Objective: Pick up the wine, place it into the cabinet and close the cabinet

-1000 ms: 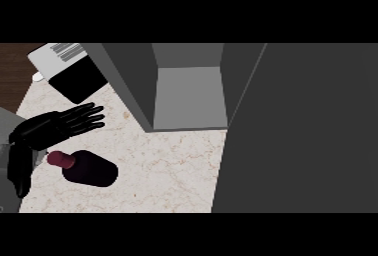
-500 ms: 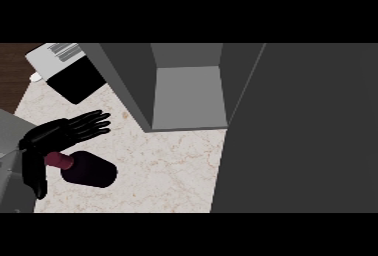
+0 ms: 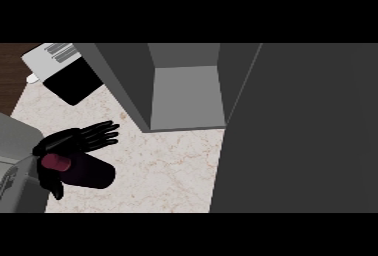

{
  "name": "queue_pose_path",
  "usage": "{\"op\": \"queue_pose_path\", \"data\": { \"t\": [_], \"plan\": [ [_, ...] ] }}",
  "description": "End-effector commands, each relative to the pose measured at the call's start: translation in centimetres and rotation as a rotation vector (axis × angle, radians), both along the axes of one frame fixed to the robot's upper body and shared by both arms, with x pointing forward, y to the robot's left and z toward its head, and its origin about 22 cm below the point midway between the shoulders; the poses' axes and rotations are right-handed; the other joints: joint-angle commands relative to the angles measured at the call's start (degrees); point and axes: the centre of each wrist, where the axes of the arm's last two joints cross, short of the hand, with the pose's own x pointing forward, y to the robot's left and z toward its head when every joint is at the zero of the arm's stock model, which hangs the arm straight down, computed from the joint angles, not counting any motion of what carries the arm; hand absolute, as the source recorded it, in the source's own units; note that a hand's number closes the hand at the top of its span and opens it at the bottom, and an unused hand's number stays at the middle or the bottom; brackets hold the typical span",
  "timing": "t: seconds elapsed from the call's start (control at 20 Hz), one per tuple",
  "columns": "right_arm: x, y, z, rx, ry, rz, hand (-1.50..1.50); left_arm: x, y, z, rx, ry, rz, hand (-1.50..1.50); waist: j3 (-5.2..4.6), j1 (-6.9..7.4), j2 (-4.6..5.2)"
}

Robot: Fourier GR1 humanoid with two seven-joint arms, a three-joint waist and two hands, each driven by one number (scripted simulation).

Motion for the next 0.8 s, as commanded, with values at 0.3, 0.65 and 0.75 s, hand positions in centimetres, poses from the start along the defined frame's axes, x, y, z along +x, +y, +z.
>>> {"op": "queue_pose_path", "data": {
  "t": [0.3, 0.65, 0.75],
  "plan": [
    [-1.9, -0.7, 1.3, 0.019, -0.044, -0.011, -1.50, -0.7, -1.4, -2.0, -0.071, 0.006, -0.165, -1.50, -0.06, 0.44, 0.03],
    [-2.3, -1.3, 1.4, -0.010, -0.052, -0.009, -1.50, -1.3, -1.6, -2.6, -0.115, -0.003, -0.147, -1.50, -0.02, 0.47, 0.00],
    [-2.8, -1.0, 1.0, -0.017, -0.063, -0.009, -1.50, -1.1, -2.0, -3.2, -0.146, 0.013, -0.125, -1.50, -0.01, -0.12, -0.20]
  ]
}}
